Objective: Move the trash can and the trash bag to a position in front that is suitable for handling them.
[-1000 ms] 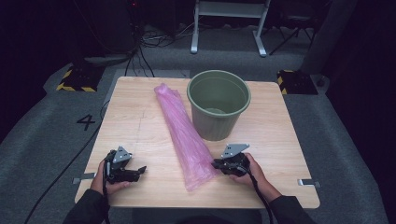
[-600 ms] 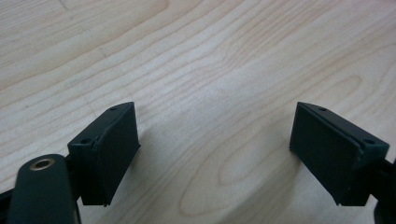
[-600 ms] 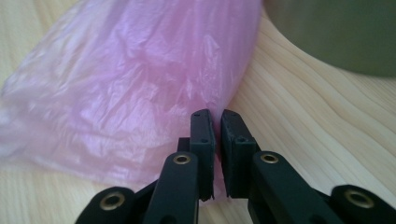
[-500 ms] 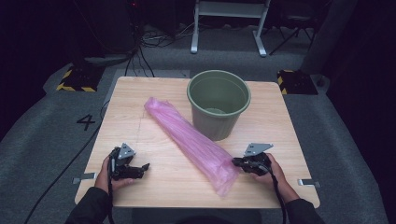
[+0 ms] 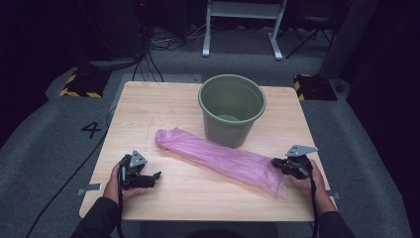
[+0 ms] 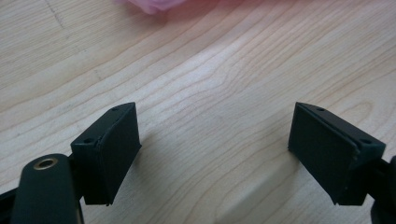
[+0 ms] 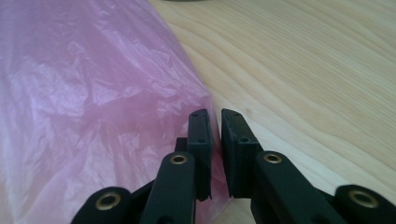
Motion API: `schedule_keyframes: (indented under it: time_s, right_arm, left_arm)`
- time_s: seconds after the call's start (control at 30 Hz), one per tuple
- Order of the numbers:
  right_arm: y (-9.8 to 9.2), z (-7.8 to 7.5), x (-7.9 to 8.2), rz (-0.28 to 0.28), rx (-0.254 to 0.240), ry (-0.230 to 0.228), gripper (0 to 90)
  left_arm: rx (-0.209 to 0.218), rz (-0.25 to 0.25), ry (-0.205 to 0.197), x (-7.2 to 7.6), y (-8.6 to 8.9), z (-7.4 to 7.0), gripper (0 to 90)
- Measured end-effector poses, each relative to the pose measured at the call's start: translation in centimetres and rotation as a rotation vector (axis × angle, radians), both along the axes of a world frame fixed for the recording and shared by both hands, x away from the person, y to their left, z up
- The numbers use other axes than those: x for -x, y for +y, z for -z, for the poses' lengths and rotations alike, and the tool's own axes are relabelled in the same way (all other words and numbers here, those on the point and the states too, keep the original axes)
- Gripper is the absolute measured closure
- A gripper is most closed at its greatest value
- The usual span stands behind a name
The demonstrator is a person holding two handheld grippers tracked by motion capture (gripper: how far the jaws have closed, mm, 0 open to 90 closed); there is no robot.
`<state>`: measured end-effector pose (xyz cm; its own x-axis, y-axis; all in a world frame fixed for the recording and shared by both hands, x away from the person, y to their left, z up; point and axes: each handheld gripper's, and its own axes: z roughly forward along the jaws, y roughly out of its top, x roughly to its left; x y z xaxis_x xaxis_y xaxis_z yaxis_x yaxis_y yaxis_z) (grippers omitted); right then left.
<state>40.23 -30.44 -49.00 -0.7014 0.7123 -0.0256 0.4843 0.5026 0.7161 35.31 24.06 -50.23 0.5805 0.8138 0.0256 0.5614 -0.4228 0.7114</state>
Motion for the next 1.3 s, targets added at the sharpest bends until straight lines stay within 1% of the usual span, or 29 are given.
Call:
schedule_keyframes:
  time_s: [0.07,0.1,0.17,0.2,0.23,0.27,0.33,0.4,0.43,0.53,0.57,0.63,0.7,0.77,0.8,0.9,1.03,1.13,1.3]
  right_arm:
    - [-0.5,0.0,-0.3,0.022,0.004,-0.006,82.1]
    - [-0.7,0.0,-0.5,0.037,0.008,-0.010,82.1]
    - [-1.1,0.0,-0.7,0.055,0.007,-0.018,81.2]
    - [-1.3,0.0,-0.8,0.062,0.003,-0.019,80.4]
    - [-1.3,0.0,-0.8,0.068,0.008,-0.020,79.0]
    - [-1.3,0.1,-0.9,0.075,0.014,-0.022,76.8]
    - [-1.3,0.1,-0.9,0.077,0.009,-0.019,75.7]
    - [-1.1,0.2,-1.0,0.075,0.011,-0.020,74.9]
    - [-1.1,0.2,-1.0,0.072,0.005,-0.018,74.2]
    - [-1.1,0.2,-0.9,0.071,0.000,-0.018,73.4]
    - [-1.1,0.2,-0.9,0.072,-0.003,-0.016,72.8]
    - [-1.1,0.3,-1.0,0.067,-0.013,-0.009,72.9]
    - [-1.1,0.3,-0.9,0.064,-0.012,-0.006,72.3]
    - [-1.0,0.3,-0.9,0.054,-0.015,0.000,70.5]
    - [-1.0,0.3,-0.9,0.051,-0.018,0.003,69.6]
    - [-0.9,0.4,-0.9,0.039,-0.023,0.013,68.2]
    - [-0.6,0.4,-0.8,0.018,-0.026,0.018,66.6]
    - [-0.3,0.4,-0.8,0.005,-0.023,0.020,65.6]
    - [0.0,0.4,-0.7,-0.020,-0.023,0.024,62.2]
  left_arm:
    - [-0.002,0.010,-0.004,0.0,-0.2,0.0,16.5]
    - [0.002,0.013,0.001,0.0,-0.3,0.0,16.5]
    - [0.004,0.021,-0.008,0.0,-0.5,-0.1,17.0]
    - [0.018,0.032,-0.007,0.0,-0.6,-0.2,17.4]
    - [0.016,0.046,-0.021,0.0,-0.9,-0.4,17.8]
    - [0.022,0.047,-0.030,0.0,-1.2,-0.5,18.5]
    - [0.012,0.073,-0.047,0.0,-2.0,-1.0,19.3]
    - [0.004,0.101,-0.071,0.0,-3.1,-1.4,19.3]
    - [0.003,0.116,-0.080,0.0,-3.6,-1.6,19.5]
    - [-0.007,0.160,-0.097,-0.1,-5.4,-2.1,19.5]
    - [-0.005,0.178,-0.102,-0.2,-6.0,-2.2,19.5]
    - [-0.007,0.194,-0.106,-0.4,-6.9,-2.3,19.6]
    - [-0.002,0.209,-0.101,-0.6,-7.5,-2.3,19.8]
    - [-0.013,0.208,-0.107,-0.8,-7.9,-2.2,19.8]
    - [-0.013,0.215,-0.102,-1.0,-8.1,-2.1,19.9]
    - [-0.010,0.224,-0.107,-1.4,-8.7,-2.0,21.3]
    - [0.006,0.261,-0.107,-1.7,-9.9,-1.9,21.5]
    - [0.000,0.281,-0.101,-2.1,-10.9,-1.7,20.0]
    - [0.002,0.268,-0.112,-2.8,-11.9,-1.5,18.6]
